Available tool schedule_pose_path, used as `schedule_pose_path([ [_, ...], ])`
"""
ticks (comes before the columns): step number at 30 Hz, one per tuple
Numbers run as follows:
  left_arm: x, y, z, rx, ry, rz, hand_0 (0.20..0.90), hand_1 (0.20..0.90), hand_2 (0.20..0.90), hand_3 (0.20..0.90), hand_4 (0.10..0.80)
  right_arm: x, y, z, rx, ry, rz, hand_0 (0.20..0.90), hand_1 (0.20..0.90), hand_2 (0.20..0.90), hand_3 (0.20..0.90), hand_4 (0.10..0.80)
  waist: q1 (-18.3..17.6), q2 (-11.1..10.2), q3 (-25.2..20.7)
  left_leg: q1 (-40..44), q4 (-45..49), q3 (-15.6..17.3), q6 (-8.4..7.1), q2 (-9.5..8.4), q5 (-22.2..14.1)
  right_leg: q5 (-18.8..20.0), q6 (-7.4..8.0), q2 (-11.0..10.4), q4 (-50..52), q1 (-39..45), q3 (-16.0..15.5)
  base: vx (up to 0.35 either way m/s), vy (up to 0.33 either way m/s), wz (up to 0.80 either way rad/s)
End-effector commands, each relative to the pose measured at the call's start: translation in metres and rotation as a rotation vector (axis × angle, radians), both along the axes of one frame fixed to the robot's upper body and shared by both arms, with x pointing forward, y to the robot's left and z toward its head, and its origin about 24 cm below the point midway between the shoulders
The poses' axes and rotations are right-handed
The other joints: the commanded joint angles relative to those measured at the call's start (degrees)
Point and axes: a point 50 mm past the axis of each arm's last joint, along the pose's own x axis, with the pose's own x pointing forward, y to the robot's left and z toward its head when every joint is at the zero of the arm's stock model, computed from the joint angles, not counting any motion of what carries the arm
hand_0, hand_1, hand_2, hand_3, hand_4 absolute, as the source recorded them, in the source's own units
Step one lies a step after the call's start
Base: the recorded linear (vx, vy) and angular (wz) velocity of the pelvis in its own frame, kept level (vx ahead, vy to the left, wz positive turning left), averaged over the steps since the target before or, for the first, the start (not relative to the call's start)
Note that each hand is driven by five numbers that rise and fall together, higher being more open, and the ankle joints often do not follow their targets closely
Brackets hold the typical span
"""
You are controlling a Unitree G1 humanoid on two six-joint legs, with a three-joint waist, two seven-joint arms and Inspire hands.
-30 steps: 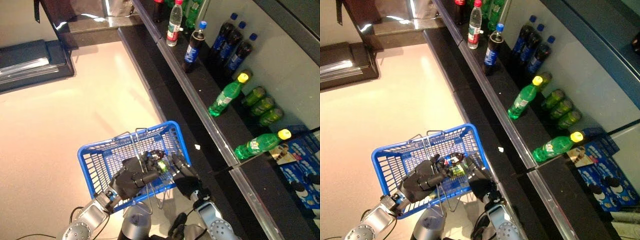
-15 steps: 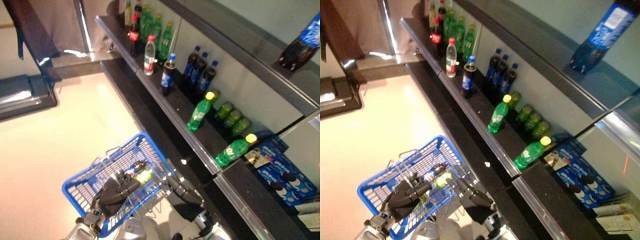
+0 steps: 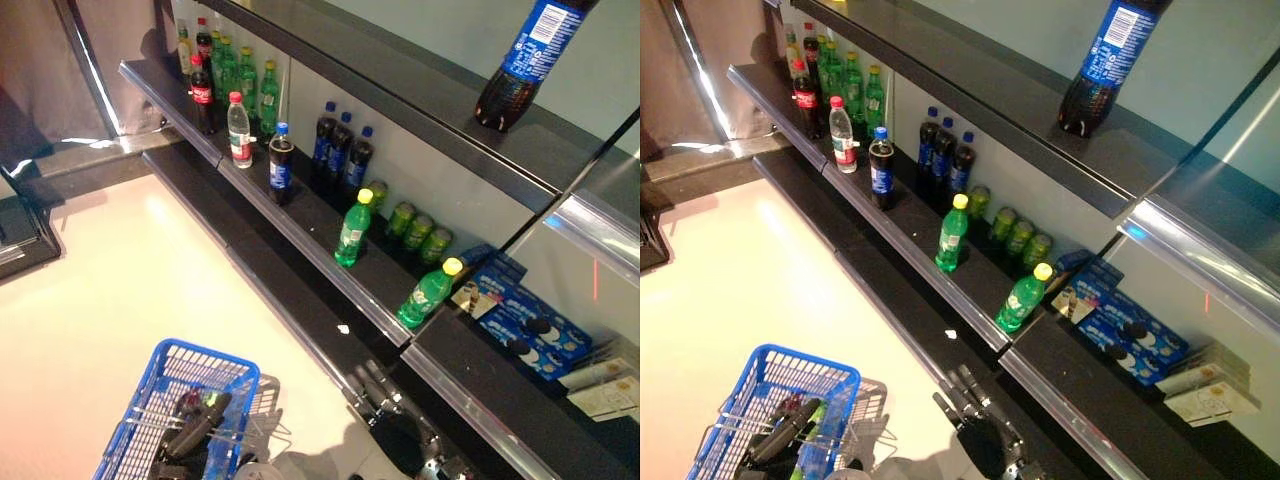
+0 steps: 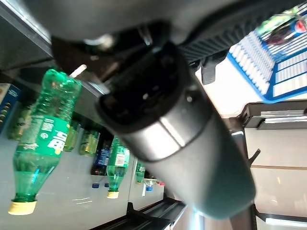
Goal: Pick up the drink and place into the basket.
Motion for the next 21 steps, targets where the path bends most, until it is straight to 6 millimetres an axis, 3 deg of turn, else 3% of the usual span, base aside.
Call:
schedule_pose_path([
  [1, 0.045, 0.004, 0.040, 0.162, -0.290, -0.017, 0.300, 0.300, 0.300, 0.200, 0.100, 0.015, -0.022, 0.004, -0.166, -0.067, 0.021, 0.900, 0.900, 0.900, 0.900, 0.800, -1.14, 3.46, -2.30, -4.50, 3.82, 6.25, -0.38, 2.55, 4.06, 3.14, -0.23, -0.44, -0.09, -2.20, 0.64, -0.054, 0.069, 0.07],
  [4, 0.049, 0.001, 0.031, 0.173, -0.230, 0.042, 0.300, 0.300, 0.300, 0.200, 0.100, 0.010, -0.037, -0.011, -0.334, 0.053, -0.030, 0.900, 0.900, 0.900, 0.900, 0.800, -1.88, 3.77, -1.02, -6.41, 6.56, 10.73, -0.40, 1.12, 3.86, 3.65, -0.35, -1.12, 0.02, -2.11, -1.19, -0.006, 0.096, 0.25],
  [6, 0.052, -0.003, 0.022, 0.208, -0.153, 0.034, 0.300, 0.300, 0.300, 0.200, 0.100, 0.003, -0.047, -0.024, -0.464, 0.170, -0.075, 0.900, 0.900, 0.900, 0.900, 0.800, -2.23, 3.26, -0.37, -7.33, 8.50, 14.64, 0.36, -0.99, 2.90, 4.25, 0.21, -2.15, -0.27, -1.31, -2.94, 0.137, 0.133, 0.80],
  [8, 0.046, -0.005, 0.013, 0.231, -0.091, 0.034, 0.300, 0.300, 0.300, 0.200, 0.100, -0.001, -0.048, -0.035, -0.497, 0.268, -0.103, 0.900, 0.900, 0.900, 0.900, 0.800, -1.79, 2.21, -0.41, -6.96, 9.70, 13.18, 1.46, -2.67, 1.01, 4.93, 1.21, -3.73, -0.39, -0.80, -2.42, 0.187, 0.157, 0.64],
  [9, 0.046, -0.005, 0.013, 0.231, -0.092, 0.034, 0.300, 0.300, 0.300, 0.200, 0.100, -0.001, -0.048, -0.035, -0.497, 0.268, -0.103, 0.900, 0.900, 0.900, 0.900, 0.800, -1.79, 2.21, -0.36, -6.94, 9.73, 13.18, 1.48, -2.69, 0.98, 4.92, 1.23, -3.75, -0.38, -0.76, -2.41, 0.182, 0.182, 0.32],
  [10, 0.039, -0.007, 0.008, 0.243, -0.058, 0.040, 0.300, 0.300, 0.300, 0.200, 0.100, -0.007, -0.050, -0.042, -0.526, 0.316, -0.110, 0.900, 0.900, 0.900, 0.900, 0.800, -1.58, 1.94, -0.75, -6.44, 9.44, 12.58, 2.73, -4.08, -0.11, 4.92, 2.08, -4.80, 0.27, -0.65, -1.30, 0.168, 0.192, 0.24],
  [12, 0.035, -0.007, 0.004, 0.252, -0.013, 0.036, 0.300, 0.300, 0.300, 0.200, 0.100, -0.014, -0.052, -0.050, -0.575, 0.383, -0.119, 0.900, 0.900, 0.900, 0.900, 0.800, -1.47, 1.70, -1.10, -6.00, 9.83, 13.79, 4.37, -4.99, -1.37, 4.16, 3.23, -6.54, 2.55, -0.64, -0.41, 0.197, 0.251, 0.07],
  [14, 0.033, -0.004, -0.001, 0.268, 0.038, 0.023, 0.300, 0.300, 0.300, 0.200, 0.100, -0.016, -0.052, -0.058, -0.597, 0.447, -0.147, 0.900, 0.900, 0.900, 0.900, 0.800, -1.30, 1.77, -0.87, -6.39, 10.32, 12.67, 6.57, -6.77, -2.59, 6.61, 4.38, -9.21, 9.44, -2.96, 1.23, 0.151, 0.256, 0.01],
  [16, 0.036, 0.000, -0.004, 0.278, 0.069, -0.015, 0.300, 0.300, 0.300, 0.200, 0.100, -0.016, -0.054, -0.062, -0.607, 0.484, -0.165, 0.900, 0.900, 0.900, 0.900, 0.800, -2.02, 2.57, -0.34, -6.38, 10.23, 11.12, 8.21, -7.83, -3.07, 9.77, 4.13, -9.92, 17.27, -6.99, 4.49, 0.161, 0.293, 0.16],
  [17, 0.037, 0.000, -0.007, 0.276, 0.099, -0.027, 0.300, 0.300, 0.300, 0.200, 0.100, -0.017, -0.056, -0.063, -0.622, 0.507, -0.181, 0.900, 0.900, 0.900, 0.900, 0.800, -2.53, 3.01, -0.07, -6.21, 10.00, 10.08, 8.84, -8.27, -3.28, 10.75, 3.74, -9.57, 19.76, -8.92, 5.88, 0.179, 0.319, 0.27],
  [18, 0.037, 0.000, -0.010, 0.274, 0.111, -0.042, 0.300, 0.300, 0.300, 0.200, 0.100, -0.019, -0.061, -0.065, -0.619, 0.520, -0.206, 0.900, 0.900, 0.900, 0.900, 0.800, -3.63, 4.13, 0.04, -5.76, 8.97, 8.55, 9.61, -8.42, -2.94, 10.67, 2.79, -6.57, 24.89, -11.42, 9.84, 0.207, 0.316, 0.40],
  [19, 0.039, -0.002, -0.013, 0.268, 0.117, -0.058, 0.300, 0.300, 0.300, 0.200, 0.100, -0.020, -0.064, -0.066, -0.611, 0.529, -0.232, 0.900, 0.900, 0.900, 0.900, 0.800, -4.51, 4.42, 0.03, -5.52, 8.35, 7.13, 10.12, -9.07, -2.81, 9.37, 2.03, -3.23, 25.60, -12.56, 11.72, 0.217, 0.266, 0.48],
  [20, 0.042, -0.005, -0.015, 0.257, 0.121, -0.082, 0.300, 0.300, 0.300, 0.200, 0.100, -0.021, -0.068, -0.067, -0.606, 0.538, -0.258, 0.900, 0.900, 0.900, 0.900, 0.800, -5.87, 3.97, -0.36, -5.60, 8.09, 4.49, 10.76, -10.80, -2.74, 6.81, 1.01, 2.27, 24.15, -12.80, 13.97, 0.249, 0.204, 0.73],
  [21, 0.044, -0.007, -0.017, 0.248, 0.125, -0.087, 0.300, 0.300, 0.300, 0.200, 0.100, -0.023, -0.069, -0.067, -0.607, 0.539, -0.260, 0.900, 0.900, 0.900, 0.900, 0.800, -6.64, 3.58, -0.82, -5.66, 8.06, 3.10, 11.05, -11.90, -2.79, 5.71, 0.37, 4.51, 22.67, -12.79, 14.84, 0.322, 0.175, 1.20],
])
